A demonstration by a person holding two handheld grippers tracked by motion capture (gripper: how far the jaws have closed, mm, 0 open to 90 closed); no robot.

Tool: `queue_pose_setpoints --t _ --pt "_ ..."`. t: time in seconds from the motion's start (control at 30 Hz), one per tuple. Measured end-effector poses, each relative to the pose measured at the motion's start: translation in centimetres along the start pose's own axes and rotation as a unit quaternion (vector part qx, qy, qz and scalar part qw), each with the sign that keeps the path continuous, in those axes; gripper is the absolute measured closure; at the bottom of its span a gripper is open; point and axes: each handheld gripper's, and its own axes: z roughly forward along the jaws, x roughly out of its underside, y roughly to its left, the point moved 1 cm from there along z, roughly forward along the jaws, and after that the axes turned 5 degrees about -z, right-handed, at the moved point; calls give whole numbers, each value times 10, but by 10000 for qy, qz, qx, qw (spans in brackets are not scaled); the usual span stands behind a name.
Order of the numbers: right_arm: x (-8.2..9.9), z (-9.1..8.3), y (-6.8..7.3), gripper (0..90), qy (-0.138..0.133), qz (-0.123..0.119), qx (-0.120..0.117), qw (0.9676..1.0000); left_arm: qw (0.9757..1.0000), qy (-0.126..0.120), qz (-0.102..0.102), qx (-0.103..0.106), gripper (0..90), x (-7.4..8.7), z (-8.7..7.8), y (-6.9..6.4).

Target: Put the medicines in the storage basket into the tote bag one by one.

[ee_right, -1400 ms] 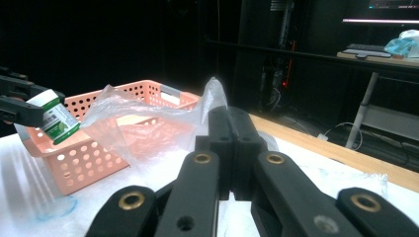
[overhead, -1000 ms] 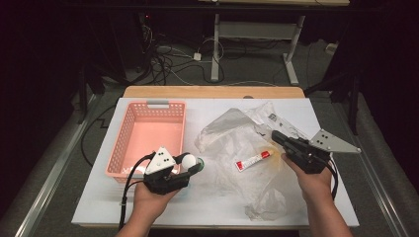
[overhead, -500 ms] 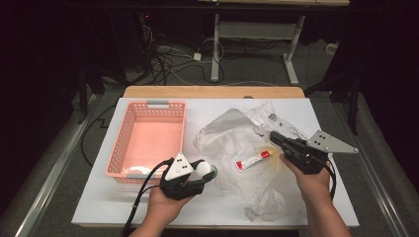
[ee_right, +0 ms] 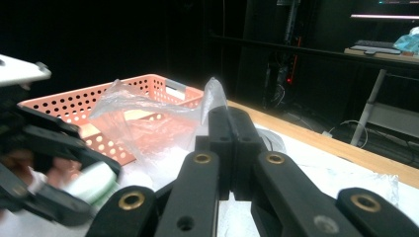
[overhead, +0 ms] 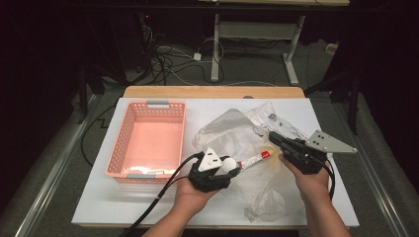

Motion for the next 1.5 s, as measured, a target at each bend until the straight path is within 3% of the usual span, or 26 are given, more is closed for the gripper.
queue_pose_setpoints --t 0.5,0.8,1.0,1.17,1.5 --pt "0 -1 -1 900 -33 21 20 10000 9998 178 -76 26 490 -10 78 -6" --pt "-1 -6 -7 900 -131 87 92 9998 9998 219 -5 13 489 -16 109 -10" --pt "-1 -8 -8 900 -148 120 97 9998 9995 306 -25 14 488 -12 120 -11" --pt "-1 -8 -8 900 -136 119 103 9998 9995 243 -142 114 484 -12 120 -9" --pt "2 -5 -8 900 -78 115 99 9999 9987 143 -288 391 335 -12 100 -12"
